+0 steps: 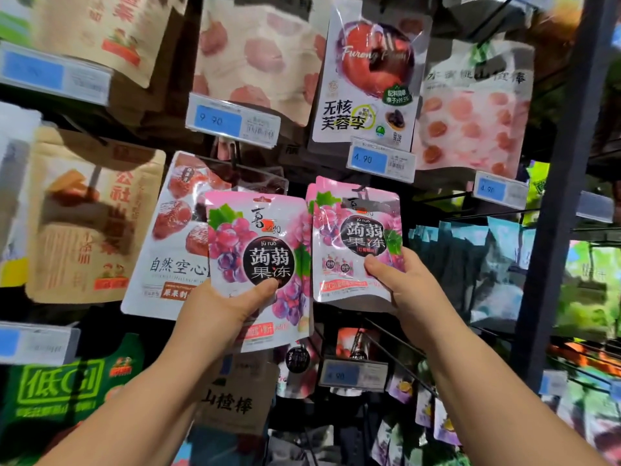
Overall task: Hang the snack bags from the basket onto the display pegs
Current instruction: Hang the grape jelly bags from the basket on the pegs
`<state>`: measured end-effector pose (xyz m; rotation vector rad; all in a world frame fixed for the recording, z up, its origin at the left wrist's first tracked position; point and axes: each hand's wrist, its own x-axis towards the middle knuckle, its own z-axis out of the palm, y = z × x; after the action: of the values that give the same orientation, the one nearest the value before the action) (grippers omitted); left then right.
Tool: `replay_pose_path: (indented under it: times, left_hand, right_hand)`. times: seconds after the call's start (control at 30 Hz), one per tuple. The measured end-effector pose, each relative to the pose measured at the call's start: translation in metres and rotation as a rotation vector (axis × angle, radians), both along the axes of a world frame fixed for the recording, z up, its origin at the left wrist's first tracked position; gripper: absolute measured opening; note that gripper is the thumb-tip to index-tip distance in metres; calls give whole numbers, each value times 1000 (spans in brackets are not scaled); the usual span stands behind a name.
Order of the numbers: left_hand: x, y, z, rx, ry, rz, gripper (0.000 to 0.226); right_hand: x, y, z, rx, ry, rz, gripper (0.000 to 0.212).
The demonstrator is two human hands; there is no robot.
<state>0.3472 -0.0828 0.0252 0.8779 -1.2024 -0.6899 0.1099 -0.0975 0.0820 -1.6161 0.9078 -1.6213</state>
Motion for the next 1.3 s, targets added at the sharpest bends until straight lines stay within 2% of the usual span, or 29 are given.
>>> replay_pose_path:
  times: [0.07,0.27,0.4,0.47,0.57,0.6,0.67,0.73,0.8,0.9,1.0,1.07,1.2,1.3]
  left_hand:
    - [2,-2,-1,4,1,23,21]
    - [10,-6,-7,-15,-9,32,27]
    - [10,-3,-5,-40,13,8,17]
    - [7,-1,-4,-47,29,-13,11]
    - [1,-1,-1,-53,-21,-34,12]
    - [-2,-1,0,-62,-53,-31,15]
    - [-7,-3,3,-63,-86,-33,23]
    - [-12,-3,5,-60,-106,-40,22]
    - [-18,-1,8,-65,-132,-62,17]
    - [-31,2,13,-78,-141,-118,20]
    - [-47,0,18,-89,-168,-151,45]
    - [-55,-2,23,-110,-182,-173,48]
    - [-70,-7,37,-114,-172,-187,22]
    - [-79,-16,43,-108,-158,-197,29]
  right_hand:
    - [-2,-8,0,8,13,-10,22]
    - [-10,-39,-8,73,75,-34,40]
    - [-10,-48,-10,79,118,-82,41]
    - [-10,-47,-12,59,134,-188,51]
    - [-7,-37,-17,-65,208,-512,77]
    - [-4,-29,-17,-127,247,-607,76]
    - [6,-13,-17,-249,320,-707,56]
    - [16,-1,-18,-320,387,-666,33]
    - [22,3,-22,-300,380,-523,22]
    - [29,9,-28,-109,228,-192,38]
    - [28,11,-34,-28,152,22,65]
    - [24,13,-33,-26,78,46,69]
    - [15,14,-26,-62,-57,34,42]
    - [9,10,-21,-84,-93,21,34]
